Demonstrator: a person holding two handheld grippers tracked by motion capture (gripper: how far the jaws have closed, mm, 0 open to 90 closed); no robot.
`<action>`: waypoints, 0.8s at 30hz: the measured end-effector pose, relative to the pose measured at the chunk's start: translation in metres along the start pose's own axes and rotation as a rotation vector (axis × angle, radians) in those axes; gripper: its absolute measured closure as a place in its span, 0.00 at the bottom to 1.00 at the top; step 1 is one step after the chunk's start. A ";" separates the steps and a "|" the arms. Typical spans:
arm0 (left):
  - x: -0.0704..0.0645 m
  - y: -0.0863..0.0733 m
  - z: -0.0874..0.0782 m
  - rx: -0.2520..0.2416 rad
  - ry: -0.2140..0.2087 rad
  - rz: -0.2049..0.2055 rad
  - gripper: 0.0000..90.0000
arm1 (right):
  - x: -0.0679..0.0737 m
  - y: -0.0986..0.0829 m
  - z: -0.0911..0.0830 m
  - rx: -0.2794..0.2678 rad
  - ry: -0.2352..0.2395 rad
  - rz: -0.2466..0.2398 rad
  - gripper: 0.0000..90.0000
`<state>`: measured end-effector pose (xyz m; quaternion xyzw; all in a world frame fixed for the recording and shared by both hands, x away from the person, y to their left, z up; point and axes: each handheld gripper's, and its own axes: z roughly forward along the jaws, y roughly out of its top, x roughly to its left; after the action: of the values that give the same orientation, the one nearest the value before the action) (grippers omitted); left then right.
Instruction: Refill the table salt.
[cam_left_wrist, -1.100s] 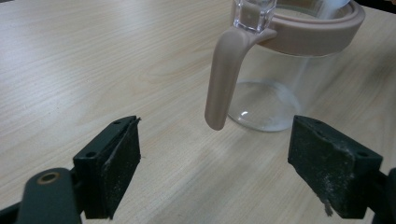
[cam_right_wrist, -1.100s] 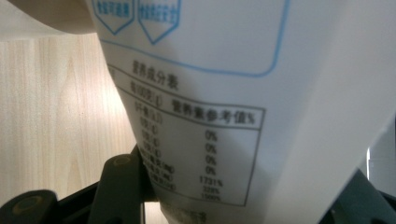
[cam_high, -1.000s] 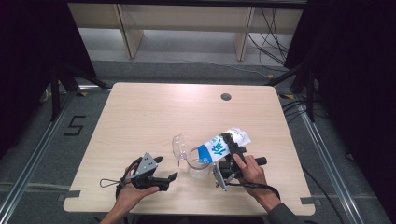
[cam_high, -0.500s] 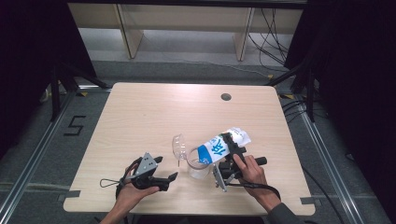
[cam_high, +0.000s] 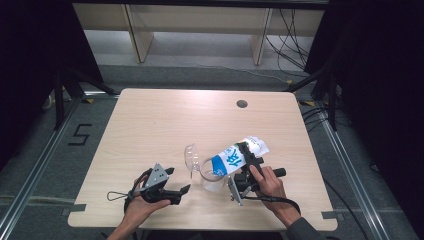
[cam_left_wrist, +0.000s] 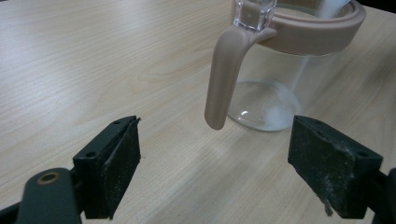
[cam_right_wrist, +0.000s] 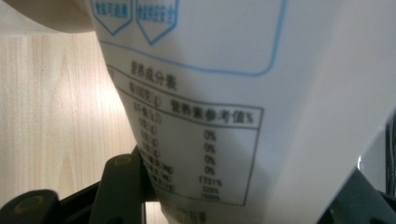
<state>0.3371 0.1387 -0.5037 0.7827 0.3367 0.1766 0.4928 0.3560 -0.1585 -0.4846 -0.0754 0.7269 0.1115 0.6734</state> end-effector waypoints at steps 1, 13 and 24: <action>0.000 0.000 0.000 0.000 0.001 0.000 0.18 | 0.000 0.000 0.000 0.000 0.000 0.003 0.55; 0.000 0.000 -0.001 0.002 0.006 0.005 0.18 | -0.002 0.001 0.001 -0.017 -0.011 -0.043 0.55; 0.000 0.000 0.000 0.002 0.004 0.011 0.18 | -0.003 0.001 0.001 -0.016 -0.015 -0.049 0.55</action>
<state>0.3371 0.1390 -0.5032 0.7847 0.3335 0.1804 0.4905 0.3571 -0.1571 -0.4821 -0.0976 0.7189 0.1014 0.6808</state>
